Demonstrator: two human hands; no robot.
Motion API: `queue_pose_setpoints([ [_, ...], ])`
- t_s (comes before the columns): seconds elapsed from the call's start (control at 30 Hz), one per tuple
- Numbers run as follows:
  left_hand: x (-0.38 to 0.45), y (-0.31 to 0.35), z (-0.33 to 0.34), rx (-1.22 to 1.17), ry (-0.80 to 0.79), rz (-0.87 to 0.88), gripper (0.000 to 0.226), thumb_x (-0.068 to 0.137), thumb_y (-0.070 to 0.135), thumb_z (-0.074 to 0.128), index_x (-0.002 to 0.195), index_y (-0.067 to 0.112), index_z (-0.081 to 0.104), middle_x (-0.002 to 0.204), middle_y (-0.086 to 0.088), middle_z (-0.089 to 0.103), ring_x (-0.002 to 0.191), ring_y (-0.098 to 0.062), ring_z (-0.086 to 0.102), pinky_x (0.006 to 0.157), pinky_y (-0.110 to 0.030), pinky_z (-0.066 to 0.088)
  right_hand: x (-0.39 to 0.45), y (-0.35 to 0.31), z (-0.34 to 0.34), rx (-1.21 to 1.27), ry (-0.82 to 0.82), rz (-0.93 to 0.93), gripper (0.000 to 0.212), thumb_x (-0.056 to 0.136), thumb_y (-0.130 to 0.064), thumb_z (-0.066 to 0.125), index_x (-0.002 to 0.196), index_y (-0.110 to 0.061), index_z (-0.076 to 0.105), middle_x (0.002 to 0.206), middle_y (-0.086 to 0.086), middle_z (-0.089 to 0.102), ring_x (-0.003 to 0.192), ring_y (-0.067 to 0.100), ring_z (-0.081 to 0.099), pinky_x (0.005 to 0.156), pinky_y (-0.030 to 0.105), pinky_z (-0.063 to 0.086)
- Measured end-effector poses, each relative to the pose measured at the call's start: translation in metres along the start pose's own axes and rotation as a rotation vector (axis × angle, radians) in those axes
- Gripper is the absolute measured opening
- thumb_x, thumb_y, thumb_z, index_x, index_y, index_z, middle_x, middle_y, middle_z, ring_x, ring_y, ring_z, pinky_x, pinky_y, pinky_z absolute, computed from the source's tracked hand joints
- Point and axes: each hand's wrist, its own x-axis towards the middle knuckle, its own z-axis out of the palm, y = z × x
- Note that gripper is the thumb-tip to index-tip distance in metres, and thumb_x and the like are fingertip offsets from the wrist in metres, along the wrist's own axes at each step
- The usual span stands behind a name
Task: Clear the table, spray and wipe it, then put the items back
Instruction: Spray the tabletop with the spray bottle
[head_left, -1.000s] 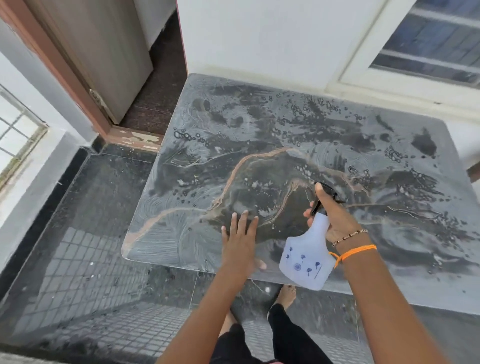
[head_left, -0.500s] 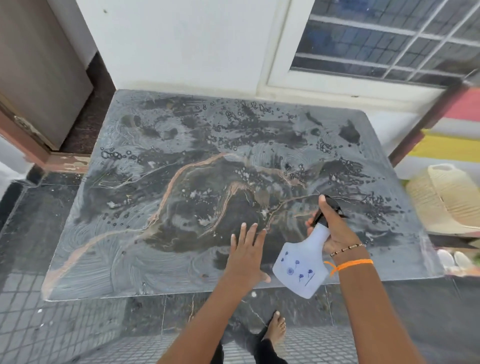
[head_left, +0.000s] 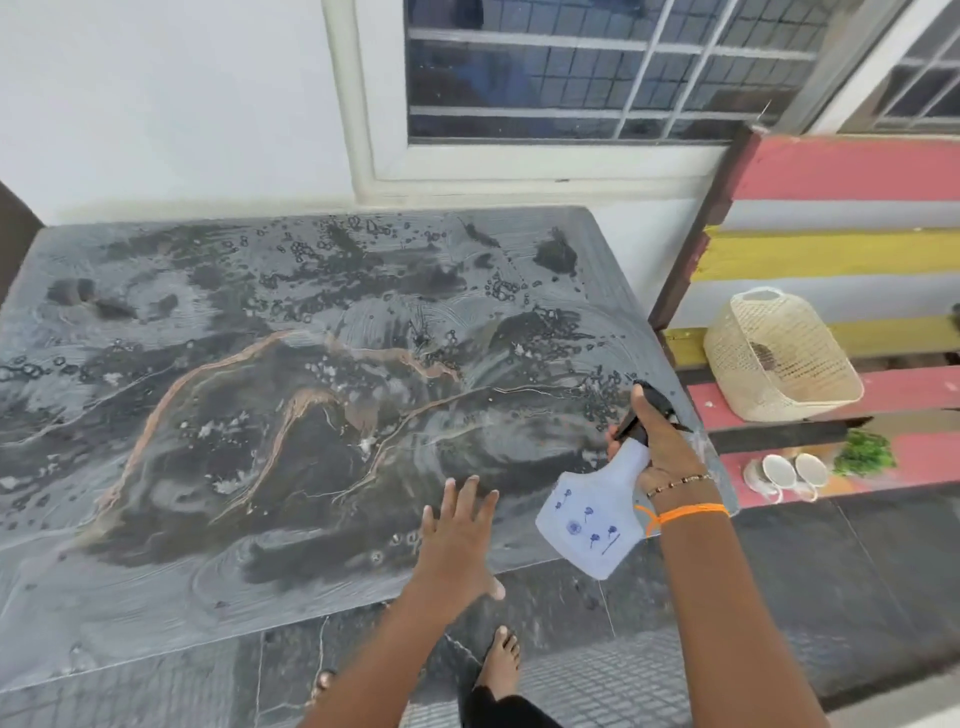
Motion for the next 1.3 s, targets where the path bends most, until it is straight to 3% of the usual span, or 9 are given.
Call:
queue_pose_setpoints([
  [0.23,0.01,0.028,0.012,0.039,0.12,-0.1,0.11,0.073,0.045,0.073,0.148,0.024,-0.005,0.156,-0.005,-0.013,0.143,-0.031,-0.018,0.116,-0.049,-0.004,0.002,-0.014,-0.062,-0.01,-0.05,0.054,0.032,0.082,-0.039,0.061,0.07,-0.01,0.06,0.053,0.008,0.06,0.044,0.018,0.057,0.042,0.02,0.049],
  [0.4,0.015,0.05,0.02,0.011,0.122,-0.079,0.101,0.077,0.036,0.072,0.148,0.025,0.002,0.158,-0.001,-0.007,0.145,-0.027,-0.012,0.117,-0.048,0.003,-0.025,0.007,-0.104,-0.192,-0.075,-0.025,0.037,0.074,-0.042,0.061,0.048,-0.015,0.064,0.055,0.004,0.064,0.046,0.015,0.057,0.045,0.024,0.049],
  [0.67,0.018,0.052,0.019,-0.002,0.19,-0.107,0.092,0.079,0.027,0.072,0.148,0.023,0.011,0.158,-0.001,0.004,0.146,-0.025,-0.002,0.119,-0.046,0.013,-0.048,0.046,-0.135,-0.247,0.216,-0.015,0.04,0.082,-0.032,0.068,0.051,-0.009,0.056,0.041,0.003,0.054,0.033,0.014,0.048,0.039,0.02,0.045],
  [0.73,0.017,0.052,0.019,-0.014,0.197,-0.1,0.092,0.078,0.027,0.073,0.148,0.023,0.012,0.158,-0.001,0.005,0.146,-0.025,-0.002,0.119,-0.046,0.013,-0.052,0.047,-0.136,-0.191,0.199,-0.011,0.037,0.08,-0.032,0.069,0.051,-0.012,0.057,0.043,0.004,0.054,0.035,0.014,0.049,0.04,0.02,0.046],
  [0.87,0.01,0.044,0.02,-0.073,0.234,-0.062,0.096,0.076,0.032,0.074,0.148,0.023,0.011,0.157,-0.002,0.004,0.146,-0.025,-0.002,0.118,-0.043,0.007,-0.064,0.053,-0.116,-0.266,0.015,-0.028,0.036,0.063,-0.046,0.072,0.055,-0.012,0.06,0.053,0.006,0.061,0.041,0.017,0.051,0.054,0.028,0.051],
  [1.03,-0.024,0.008,0.029,-0.092,0.301,-0.133,0.103,0.073,0.036,0.076,0.148,0.024,0.006,0.157,-0.003,0.001,0.146,-0.026,-0.005,0.117,-0.043,0.0,-0.075,0.082,-0.048,-0.508,-0.207,0.034,0.038,0.068,-0.048,0.072,0.071,-0.013,0.06,0.061,0.002,0.06,0.06,0.013,0.057,0.055,0.025,0.049],
  [1.1,-0.038,-0.015,0.033,-0.107,0.337,-0.217,0.103,0.073,0.037,0.076,0.148,0.023,0.007,0.157,-0.004,0.002,0.146,-0.026,-0.005,0.117,-0.044,0.002,-0.078,0.098,-0.019,-0.586,-0.206,0.057,0.031,0.076,-0.042,0.07,0.07,-0.014,0.059,0.061,0.002,0.058,0.062,0.012,0.058,0.053,0.022,0.05],
  [1.23,-0.062,-0.056,0.038,-0.181,0.426,-0.392,0.102,0.071,0.037,0.077,0.148,0.021,0.011,0.156,-0.007,0.01,0.145,-0.029,0.002,0.118,-0.047,0.01,-0.083,0.117,0.018,-0.626,-0.187,0.112,0.034,0.083,-0.035,0.066,0.061,-0.012,0.055,0.057,0.009,0.055,0.042,0.009,0.052,0.043,0.019,0.046],
  [1.3,-0.075,-0.075,0.039,-0.215,0.484,-0.479,0.105,0.07,0.039,0.078,0.149,0.02,0.011,0.155,-0.01,0.013,0.145,-0.031,0.006,0.117,-0.047,0.015,-0.087,0.123,0.036,-0.623,-0.235,0.118,0.031,0.082,-0.034,0.068,0.064,-0.012,0.056,0.057,0.007,0.056,0.051,0.013,0.055,0.046,0.022,0.048],
])
